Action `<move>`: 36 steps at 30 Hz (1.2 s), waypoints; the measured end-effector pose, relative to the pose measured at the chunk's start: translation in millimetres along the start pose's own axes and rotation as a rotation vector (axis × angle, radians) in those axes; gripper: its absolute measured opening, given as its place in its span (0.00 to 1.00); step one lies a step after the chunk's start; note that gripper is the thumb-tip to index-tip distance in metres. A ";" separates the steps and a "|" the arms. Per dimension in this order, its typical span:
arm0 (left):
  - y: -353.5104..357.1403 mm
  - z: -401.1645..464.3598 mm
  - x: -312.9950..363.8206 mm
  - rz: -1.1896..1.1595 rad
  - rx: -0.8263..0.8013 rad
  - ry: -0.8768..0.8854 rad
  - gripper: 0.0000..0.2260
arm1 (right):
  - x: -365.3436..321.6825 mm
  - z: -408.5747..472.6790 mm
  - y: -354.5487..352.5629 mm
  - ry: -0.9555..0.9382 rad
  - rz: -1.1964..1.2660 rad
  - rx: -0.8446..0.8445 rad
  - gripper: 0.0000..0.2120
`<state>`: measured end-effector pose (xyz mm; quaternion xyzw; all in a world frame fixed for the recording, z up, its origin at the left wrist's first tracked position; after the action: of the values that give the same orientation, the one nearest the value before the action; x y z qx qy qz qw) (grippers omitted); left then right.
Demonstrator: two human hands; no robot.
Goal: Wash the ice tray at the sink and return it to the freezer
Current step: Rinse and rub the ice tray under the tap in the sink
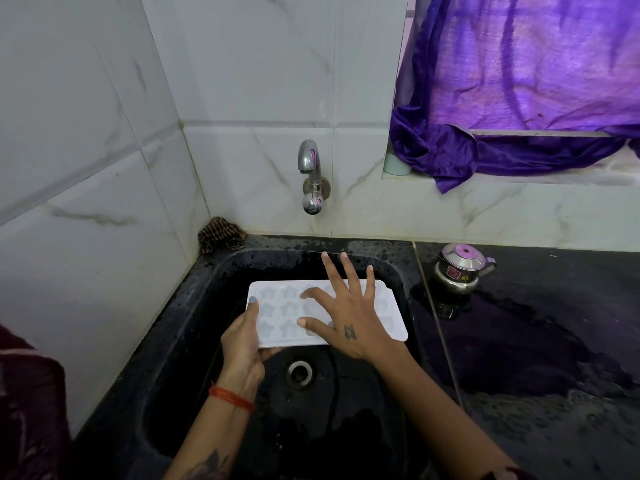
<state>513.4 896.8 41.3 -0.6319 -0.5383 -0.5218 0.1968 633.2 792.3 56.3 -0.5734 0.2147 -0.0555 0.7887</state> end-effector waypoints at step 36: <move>1.5 -0.6 -0.8 0.007 -0.013 -0.024 0.09 | -12.3 11.9 4.1 -0.046 -0.049 -0.202 0.35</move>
<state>514.5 895.4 41.4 -0.6411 -0.5350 -0.5170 0.1883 626.3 808.3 58.9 -0.6562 0.1871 -0.0395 0.7299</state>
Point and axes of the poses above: each hand's wrist, its own z-axis towards the middle knuckle, its own y-axis out of the palm, x = y × z, the point moved 2 cm from there along z, towards the middle knuckle, and after that the axes turned 4 degrees about -x, right-handed, at the moved point
